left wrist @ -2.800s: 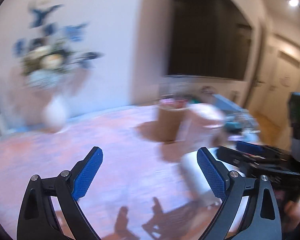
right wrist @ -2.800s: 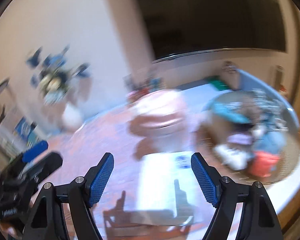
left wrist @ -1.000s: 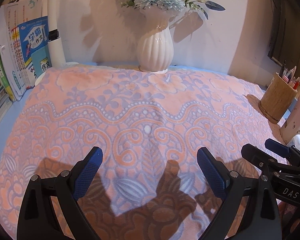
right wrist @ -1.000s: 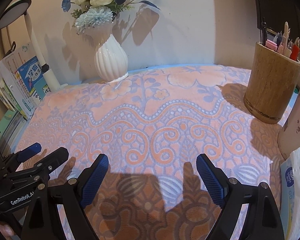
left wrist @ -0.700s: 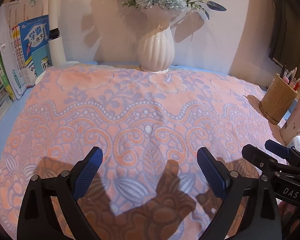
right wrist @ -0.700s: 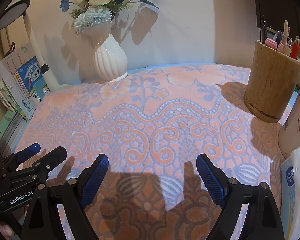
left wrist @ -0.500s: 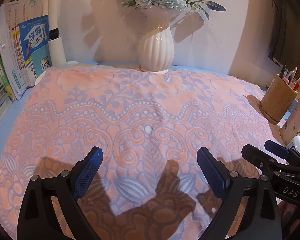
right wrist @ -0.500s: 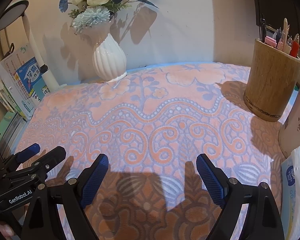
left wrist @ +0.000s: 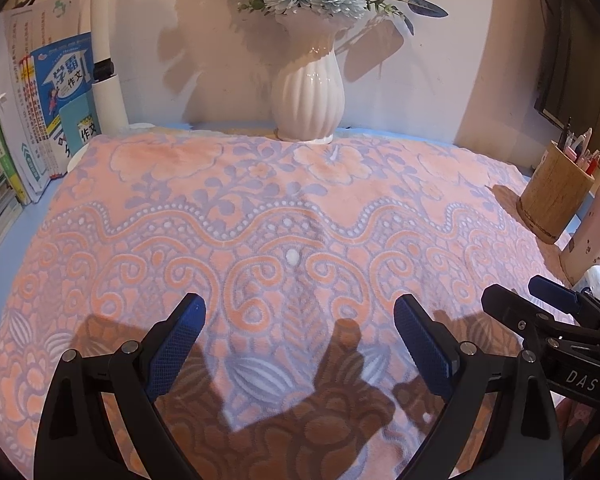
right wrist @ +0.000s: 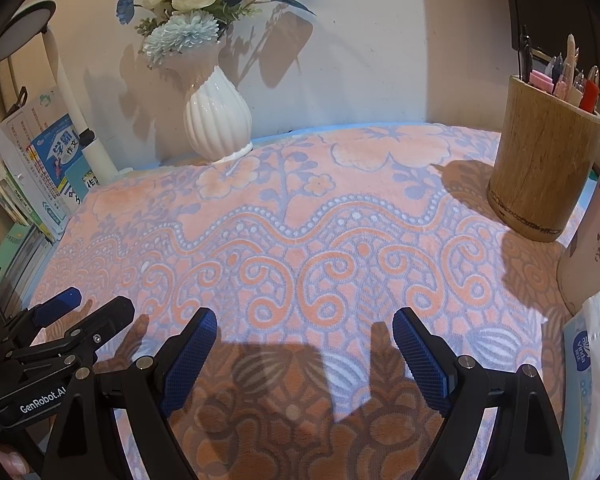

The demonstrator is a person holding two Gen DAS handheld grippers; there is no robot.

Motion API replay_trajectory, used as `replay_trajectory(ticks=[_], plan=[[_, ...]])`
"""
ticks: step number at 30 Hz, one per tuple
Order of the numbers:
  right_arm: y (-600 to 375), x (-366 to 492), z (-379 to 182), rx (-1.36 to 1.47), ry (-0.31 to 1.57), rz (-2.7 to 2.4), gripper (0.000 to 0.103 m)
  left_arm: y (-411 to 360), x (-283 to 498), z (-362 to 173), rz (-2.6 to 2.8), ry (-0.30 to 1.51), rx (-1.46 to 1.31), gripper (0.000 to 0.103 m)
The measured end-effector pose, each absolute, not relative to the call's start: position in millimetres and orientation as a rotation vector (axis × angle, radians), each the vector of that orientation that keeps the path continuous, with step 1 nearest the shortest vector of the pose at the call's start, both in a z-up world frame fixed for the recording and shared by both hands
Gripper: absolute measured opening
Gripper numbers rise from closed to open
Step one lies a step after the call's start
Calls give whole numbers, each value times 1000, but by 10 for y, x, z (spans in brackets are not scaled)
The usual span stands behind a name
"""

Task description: Organize books

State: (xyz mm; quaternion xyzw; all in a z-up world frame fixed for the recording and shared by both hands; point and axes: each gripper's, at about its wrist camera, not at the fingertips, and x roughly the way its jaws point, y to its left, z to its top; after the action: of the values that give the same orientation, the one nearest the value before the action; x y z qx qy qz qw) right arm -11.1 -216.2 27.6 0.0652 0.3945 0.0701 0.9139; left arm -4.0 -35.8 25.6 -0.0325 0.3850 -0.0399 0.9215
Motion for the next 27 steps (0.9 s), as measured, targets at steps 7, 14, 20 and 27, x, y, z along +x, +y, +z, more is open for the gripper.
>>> replay_trajectory(ticks=[7,14,20,27], plan=[[-2163,-109,273,134,813,145,89,-358,-41,250,-84,795,-67,95],[-2164,-109,270,134,814,145,89,-357,-37,246,-85,796,-68,95],[-2167,-109,269,134,813,147,89,-357,-42,244,-83,795,-68,95],[-2168,-111,270,134,814,147,89,-358,-51,235,-81,795,-65,95]])
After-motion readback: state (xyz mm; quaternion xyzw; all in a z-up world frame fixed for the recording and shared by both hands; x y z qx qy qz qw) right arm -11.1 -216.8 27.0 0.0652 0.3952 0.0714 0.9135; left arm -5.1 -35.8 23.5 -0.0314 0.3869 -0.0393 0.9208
